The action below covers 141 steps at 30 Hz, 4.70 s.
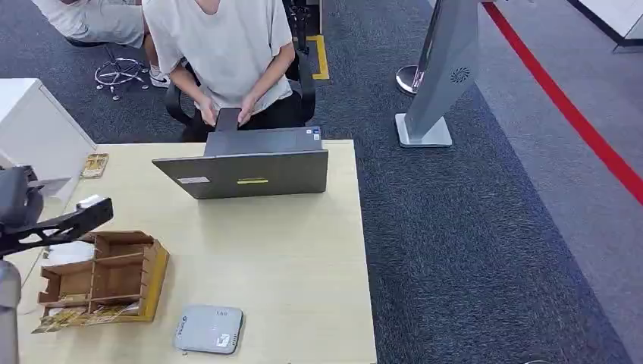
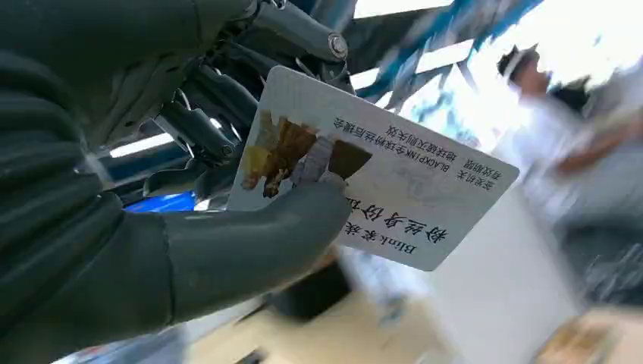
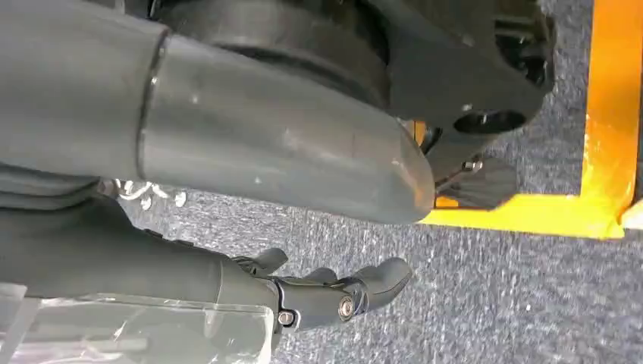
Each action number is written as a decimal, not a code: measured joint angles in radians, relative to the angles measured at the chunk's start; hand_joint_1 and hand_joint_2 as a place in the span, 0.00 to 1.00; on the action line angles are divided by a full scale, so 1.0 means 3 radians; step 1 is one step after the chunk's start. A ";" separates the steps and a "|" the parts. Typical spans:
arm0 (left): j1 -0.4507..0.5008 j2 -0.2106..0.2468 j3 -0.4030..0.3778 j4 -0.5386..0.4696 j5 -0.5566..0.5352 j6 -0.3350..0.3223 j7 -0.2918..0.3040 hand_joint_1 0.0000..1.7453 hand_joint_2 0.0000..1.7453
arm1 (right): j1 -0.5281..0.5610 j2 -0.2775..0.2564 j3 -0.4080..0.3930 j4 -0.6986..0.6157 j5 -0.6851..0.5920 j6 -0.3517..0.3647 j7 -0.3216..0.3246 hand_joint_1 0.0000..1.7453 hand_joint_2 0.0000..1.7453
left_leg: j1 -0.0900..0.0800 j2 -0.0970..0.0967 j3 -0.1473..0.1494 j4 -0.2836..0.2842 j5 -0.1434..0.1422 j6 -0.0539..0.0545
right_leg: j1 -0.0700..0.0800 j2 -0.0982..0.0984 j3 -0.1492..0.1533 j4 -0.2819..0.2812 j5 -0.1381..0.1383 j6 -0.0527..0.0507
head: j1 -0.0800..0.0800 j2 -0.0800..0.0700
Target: Pass the card to the sensor for recognition and then transmit it.
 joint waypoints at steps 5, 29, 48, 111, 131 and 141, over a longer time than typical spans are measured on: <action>0.0664 -0.0325 -0.0536 -0.0673 0.0100 0.1177 -0.0151 1.00 1.00 | 0.0075 0.0103 0.0014 0.0001 -0.0001 -0.0144 -0.0132 0.00 0.00 | -0.0001 0.0014 -0.0002 0.0000 -0.0010 0.0006 | 0.0000 0.0015 -0.0004 -0.0005 0.0000 0.0001 | 0.0000 0.0000; 0.1760 -0.0267 -0.1345 -0.1036 0.0478 0.0801 0.0248 1.00 1.00 | 0.0069 0.0147 0.0043 0.0008 0.0070 -0.0197 -0.0023 0.00 0.00 | 0.0002 0.0011 -0.0002 0.0000 -0.0006 0.0005 | 0.0001 0.0008 -0.0004 -0.0003 -0.0004 0.0007 | 0.0000 0.0000; 0.1765 -0.0218 -0.1454 -0.0489 0.0504 0.0137 0.0452 1.00 1.00 | 0.0009 0.0109 0.0056 0.0017 0.0192 -0.0123 0.0046 0.00 0.00 | 0.0002 0.0010 -0.0003 0.0000 -0.0006 0.0005 | 0.0001 0.0008 -0.0003 -0.0003 -0.0004 0.0007 | -0.0001 0.0000; -0.0021 -0.0294 -0.1082 -0.0423 -0.0071 0.0926 0.0813 1.00 1.00 | 0.0078 0.0168 0.0041 0.0018 0.0493 -0.0239 0.0162 0.00 0.00 | 0.0004 -0.0003 -0.0013 0.0001 0.0016 -0.0004 | 0.0004 -0.0007 -0.0014 0.0002 0.0011 -0.0006 | -0.0001 0.0000; -0.0134 -0.0335 -0.0961 -0.0256 -0.0071 0.0801 0.0789 0.00 1.00 | 0.0080 0.0175 0.0047 0.0018 0.0562 -0.0289 0.0185 0.00 0.00 | 0.0004 -0.0003 -0.0014 0.0001 0.0016 -0.0004 | 0.0004 -0.0007 -0.0015 0.0002 0.0011 -0.0006 | -0.0001 0.0000; 0.0150 -0.0511 -0.0768 -0.0401 -0.0071 0.0767 0.0550 0.00 1.00 | 0.0080 0.0188 0.0048 0.0018 0.0619 -0.0299 0.0179 0.00 0.00 | 0.0004 -0.0004 -0.0015 0.0001 0.0016 -0.0004 | 0.0004 -0.0008 -0.0015 0.0002 0.0011 -0.0006 | 0.0000 0.0000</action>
